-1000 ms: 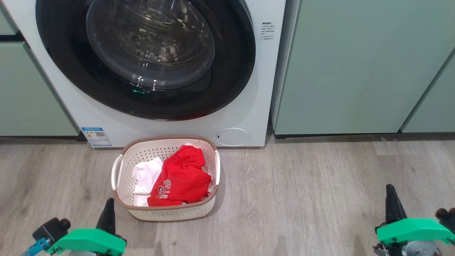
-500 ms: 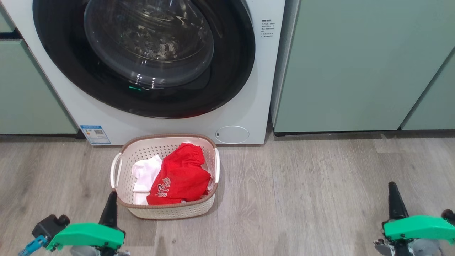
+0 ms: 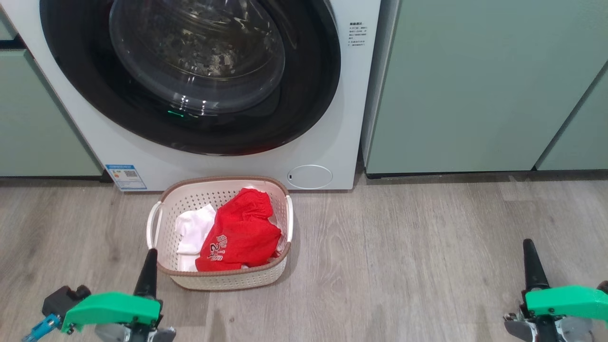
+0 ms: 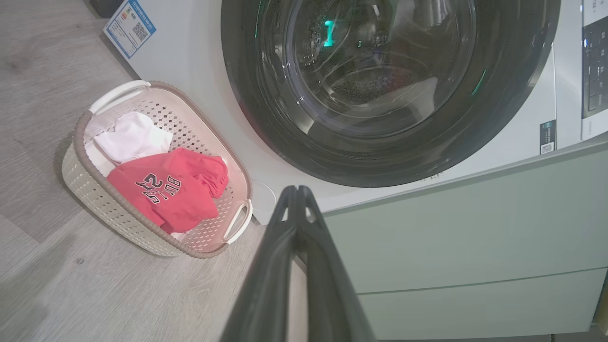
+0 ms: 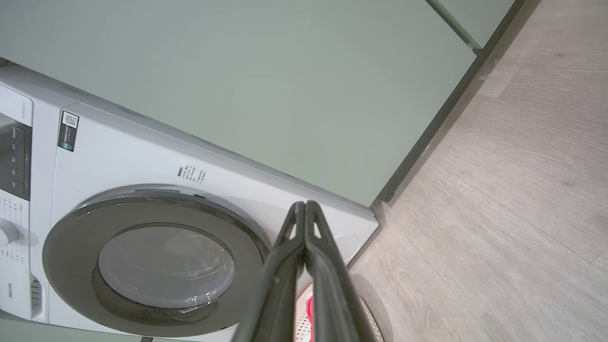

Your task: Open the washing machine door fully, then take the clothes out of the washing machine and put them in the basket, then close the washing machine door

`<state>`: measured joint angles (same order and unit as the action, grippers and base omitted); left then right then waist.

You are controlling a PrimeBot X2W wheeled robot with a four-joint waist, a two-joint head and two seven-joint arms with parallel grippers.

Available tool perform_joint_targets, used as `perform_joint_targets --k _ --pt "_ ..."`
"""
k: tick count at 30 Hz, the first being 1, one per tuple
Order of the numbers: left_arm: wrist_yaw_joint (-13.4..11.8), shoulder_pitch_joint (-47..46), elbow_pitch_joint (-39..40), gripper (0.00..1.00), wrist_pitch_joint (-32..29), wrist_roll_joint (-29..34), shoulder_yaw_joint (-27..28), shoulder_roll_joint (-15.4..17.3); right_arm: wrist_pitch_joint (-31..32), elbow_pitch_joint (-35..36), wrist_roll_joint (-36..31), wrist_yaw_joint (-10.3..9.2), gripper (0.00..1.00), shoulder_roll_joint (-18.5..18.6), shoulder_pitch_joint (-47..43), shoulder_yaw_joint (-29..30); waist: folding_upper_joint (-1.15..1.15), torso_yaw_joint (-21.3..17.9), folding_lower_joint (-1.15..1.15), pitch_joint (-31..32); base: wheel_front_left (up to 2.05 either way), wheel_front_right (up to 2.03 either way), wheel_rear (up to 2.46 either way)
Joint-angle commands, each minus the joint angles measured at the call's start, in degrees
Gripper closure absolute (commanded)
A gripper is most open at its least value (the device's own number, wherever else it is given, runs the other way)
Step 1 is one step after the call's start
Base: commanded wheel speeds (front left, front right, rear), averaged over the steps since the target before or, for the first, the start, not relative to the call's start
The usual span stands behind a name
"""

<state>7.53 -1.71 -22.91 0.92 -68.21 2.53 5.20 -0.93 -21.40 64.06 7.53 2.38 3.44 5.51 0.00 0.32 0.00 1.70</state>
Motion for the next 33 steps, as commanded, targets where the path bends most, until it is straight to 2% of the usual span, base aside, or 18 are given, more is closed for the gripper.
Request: perform_joint_targets --k 1,33 --pt "-0.03 -3.5 2.4 1.0 -0.49 -1.55 1.53 0.24 0.46 2.46 1.89 -0.03 1.0 0.46 2.66 -0.52 0.0 -0.01 0.0 -0.07 0.0 0.0 0.0" --pt "-0.04 -4.24 7.26 1.0 -5.7 -18.37 3.39 -1.69 5.69 6.15 21.59 -0.04 1.0 0.49 2.72 0.63 0.0 -0.24 0.0 -1.43 0.0 0.0 0.0"
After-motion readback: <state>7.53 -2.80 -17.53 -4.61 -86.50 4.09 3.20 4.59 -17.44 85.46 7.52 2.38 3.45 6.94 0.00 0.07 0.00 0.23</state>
